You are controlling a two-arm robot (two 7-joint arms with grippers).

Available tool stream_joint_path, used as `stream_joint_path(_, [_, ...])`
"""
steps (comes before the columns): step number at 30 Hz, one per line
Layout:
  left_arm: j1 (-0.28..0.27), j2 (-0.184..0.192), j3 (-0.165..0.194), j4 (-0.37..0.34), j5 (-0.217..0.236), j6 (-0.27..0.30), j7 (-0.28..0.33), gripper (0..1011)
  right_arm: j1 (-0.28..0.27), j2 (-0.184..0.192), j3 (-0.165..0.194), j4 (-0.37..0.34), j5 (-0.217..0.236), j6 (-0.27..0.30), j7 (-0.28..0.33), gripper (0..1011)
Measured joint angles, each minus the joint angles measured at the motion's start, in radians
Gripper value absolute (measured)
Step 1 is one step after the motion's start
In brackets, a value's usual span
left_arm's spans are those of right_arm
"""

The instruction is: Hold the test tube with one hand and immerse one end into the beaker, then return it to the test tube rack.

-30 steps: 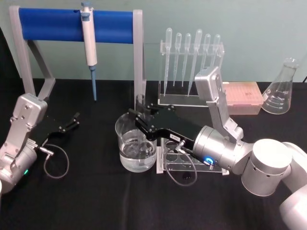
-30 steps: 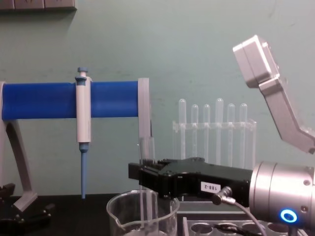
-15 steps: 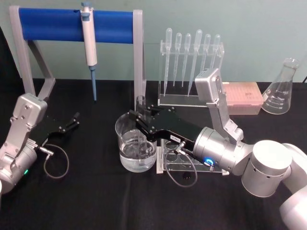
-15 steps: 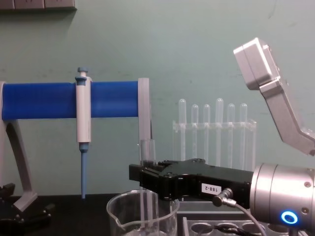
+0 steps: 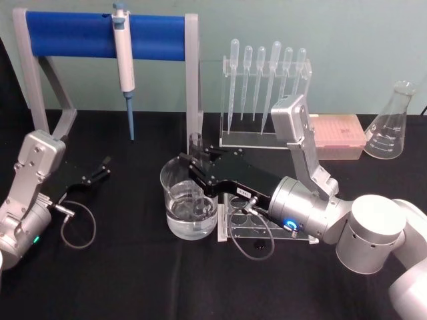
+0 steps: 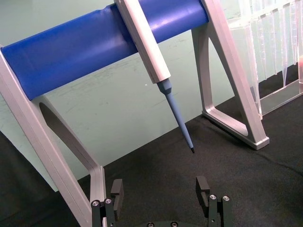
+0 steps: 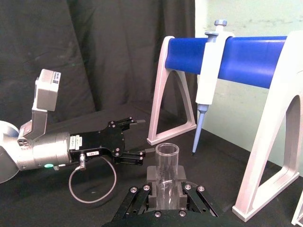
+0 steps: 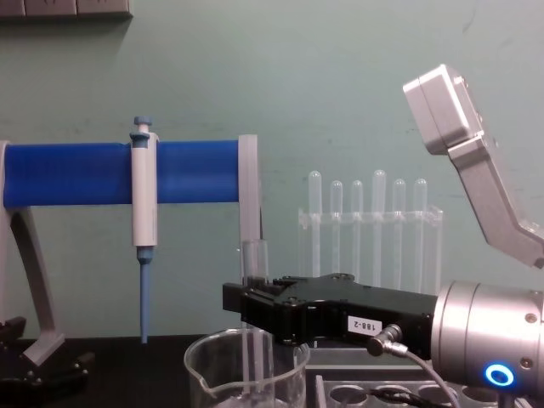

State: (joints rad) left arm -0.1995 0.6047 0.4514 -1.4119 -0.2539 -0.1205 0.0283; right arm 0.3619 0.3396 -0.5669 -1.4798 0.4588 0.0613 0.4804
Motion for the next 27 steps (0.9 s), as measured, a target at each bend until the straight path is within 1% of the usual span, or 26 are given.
stream_joint_path(27, [0.000,0.000,0.000,0.000,0.000,0.000,0.000,1000,0.000,0.000,0.000,0.000,0.001,0.000,0.000,225])
